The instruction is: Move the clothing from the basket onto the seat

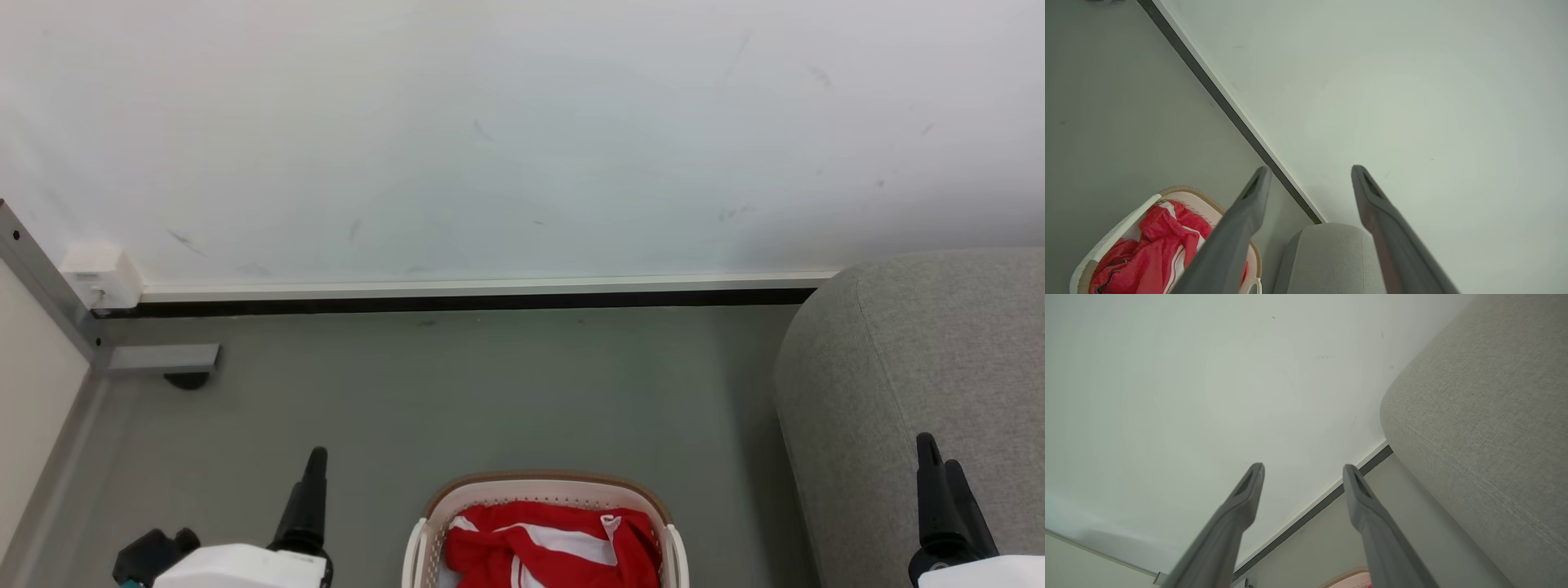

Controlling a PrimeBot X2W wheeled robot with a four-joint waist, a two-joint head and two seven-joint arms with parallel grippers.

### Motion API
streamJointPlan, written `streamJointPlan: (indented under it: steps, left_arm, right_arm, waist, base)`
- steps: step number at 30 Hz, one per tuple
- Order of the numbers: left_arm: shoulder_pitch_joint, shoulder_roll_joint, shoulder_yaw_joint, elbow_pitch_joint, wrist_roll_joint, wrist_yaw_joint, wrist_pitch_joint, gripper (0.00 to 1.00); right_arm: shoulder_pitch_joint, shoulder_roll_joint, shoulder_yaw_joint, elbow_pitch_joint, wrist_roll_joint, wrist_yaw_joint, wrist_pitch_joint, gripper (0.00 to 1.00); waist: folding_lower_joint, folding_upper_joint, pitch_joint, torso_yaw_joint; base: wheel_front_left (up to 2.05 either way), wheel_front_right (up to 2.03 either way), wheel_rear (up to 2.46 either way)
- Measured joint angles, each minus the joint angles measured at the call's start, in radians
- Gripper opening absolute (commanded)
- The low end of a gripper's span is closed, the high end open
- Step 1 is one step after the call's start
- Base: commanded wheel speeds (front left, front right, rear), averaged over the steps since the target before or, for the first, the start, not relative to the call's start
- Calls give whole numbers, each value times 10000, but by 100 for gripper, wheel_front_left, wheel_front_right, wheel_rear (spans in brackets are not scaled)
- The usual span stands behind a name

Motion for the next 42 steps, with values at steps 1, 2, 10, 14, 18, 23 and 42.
streamJointPlan:
  steps: [1, 2, 10, 14, 18, 23, 42]
  left_arm:
    - [-2, 0, -25, 4, 207, 48, -15, 100]
    - [-4, 0, -56, 4, 382, 92, -77, 100]
    - [-39, 6, -305, 52, 1611, 307, -351, 100]
    - [-44, 8, -433, 36, 2171, 364, -506, 100]
    - [-50, 10, -522, -6, 2665, 462, -616, 100]
    - [-54, 13, -629, -42, 3402, 570, -767, 100]
    - [-68, 29, -989, -19, 5659, 872, -1308, 100]
  right_arm:
    - [2, -2, -2, -6, -171, 0, -19, 100]
    - [6, 0, 0, -17, -341, 0, -58, 100]
    - [38, -4, 155, -134, -1340, 0, -345, 100]
    - [92, -6, 198, -174, -1927, 0, -476, 100]
    - [128, -8, 224, -196, -2508, 0, -612, 100]
    - [199, -12, 257, -238, -3241, 0, -769, 100]
    - [328, -29, 255, -470, -5591, 0, -1298, 100]
  waist:
    - [0, 0, 0, -1]
    - [0, 0, 2, -3]
    - [0, 0, 6, -6]
    - [0, 0, -6, -1]
    - [0, 0, -12, 1]
    - [0, 0, -12, 0]
    - [0, 0, -41, -14]
  base:
    - [0, 0, 0]
    - [0, 0, 0]
    - [0, 0, 0]
    - [0, 0, 0]
    - [0, 0, 0]
    - [0, 0, 0]
    - [0, 0, 0]
